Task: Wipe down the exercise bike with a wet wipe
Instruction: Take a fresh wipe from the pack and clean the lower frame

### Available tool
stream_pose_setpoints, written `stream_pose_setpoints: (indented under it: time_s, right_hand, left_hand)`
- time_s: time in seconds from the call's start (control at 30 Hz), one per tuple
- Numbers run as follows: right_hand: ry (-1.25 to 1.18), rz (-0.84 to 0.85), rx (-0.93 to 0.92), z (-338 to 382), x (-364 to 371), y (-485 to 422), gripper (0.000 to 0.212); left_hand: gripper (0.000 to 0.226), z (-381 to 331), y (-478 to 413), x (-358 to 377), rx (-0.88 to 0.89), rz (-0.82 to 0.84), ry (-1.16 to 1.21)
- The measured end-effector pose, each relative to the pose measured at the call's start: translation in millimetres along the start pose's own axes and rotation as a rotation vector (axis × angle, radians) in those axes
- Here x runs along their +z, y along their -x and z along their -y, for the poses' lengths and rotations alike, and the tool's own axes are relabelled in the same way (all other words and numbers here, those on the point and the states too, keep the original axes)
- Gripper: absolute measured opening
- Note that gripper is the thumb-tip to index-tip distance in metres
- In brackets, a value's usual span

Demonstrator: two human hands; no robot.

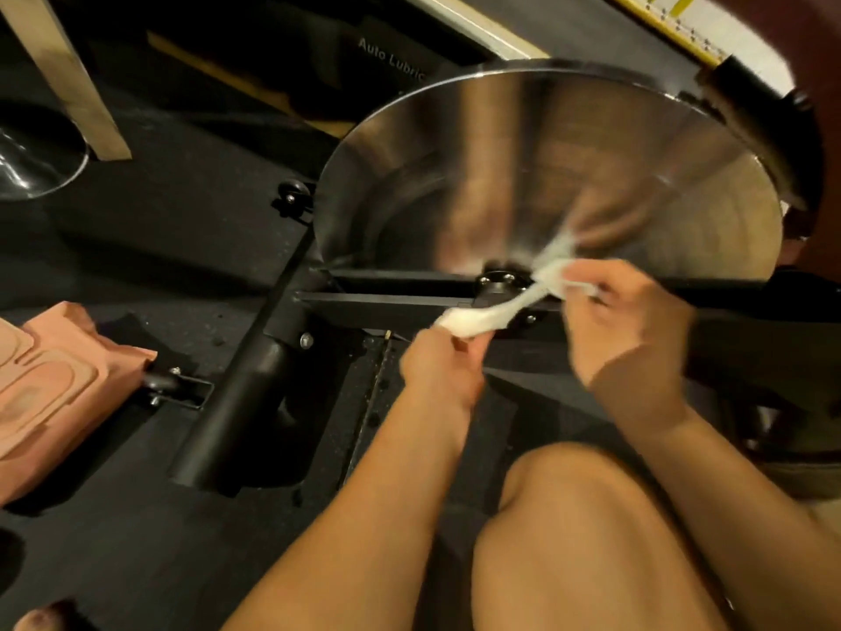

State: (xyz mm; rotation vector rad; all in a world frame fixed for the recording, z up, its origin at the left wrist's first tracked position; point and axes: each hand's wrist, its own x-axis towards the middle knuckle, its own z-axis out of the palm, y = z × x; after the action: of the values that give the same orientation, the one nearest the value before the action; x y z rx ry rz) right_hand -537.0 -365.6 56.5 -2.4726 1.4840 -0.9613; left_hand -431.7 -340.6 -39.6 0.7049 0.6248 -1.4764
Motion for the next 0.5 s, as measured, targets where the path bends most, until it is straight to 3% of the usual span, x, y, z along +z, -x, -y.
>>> stream_pose_setpoints:
  time_s: [0.1, 0.2, 0.27, 0.37, 0.43, 0.5]
  right_hand:
    - [0.185, 0.316, -0.455, 12, 37, -11, 0.027]
    - [0.44, 0.31, -0.58, 9, 40, -14, 0.03]
    - [0.443, 0.14, -0.491, -6, 16, -15, 0.023]
    - [0.388, -0.159, -0.143, -25, -32, -8, 0.015]
    - [0.36, -0.318, 0.044, -31, -45, -4, 0.011]
    - [0.322, -0.287, 0.003, -16, -35, -5, 0.012]
  left_hand:
    - [0.025, -38, 3, 11, 0.263, -0.187, -0.051]
    - [0.014, -39, 16, 26, 0.678, -0.29, -0.325]
    - [0.015, -17, 25, 41, 0.703, -0.114, -0.454]
    - [0.015, 22, 37, 68, 0.618, 0.093, -0.619]
    - [0.023, 37, 48, 83, 0.538, 0.106, -0.498]
    - [0.019, 39, 57, 86, 0.519, 0.086, -0.406]
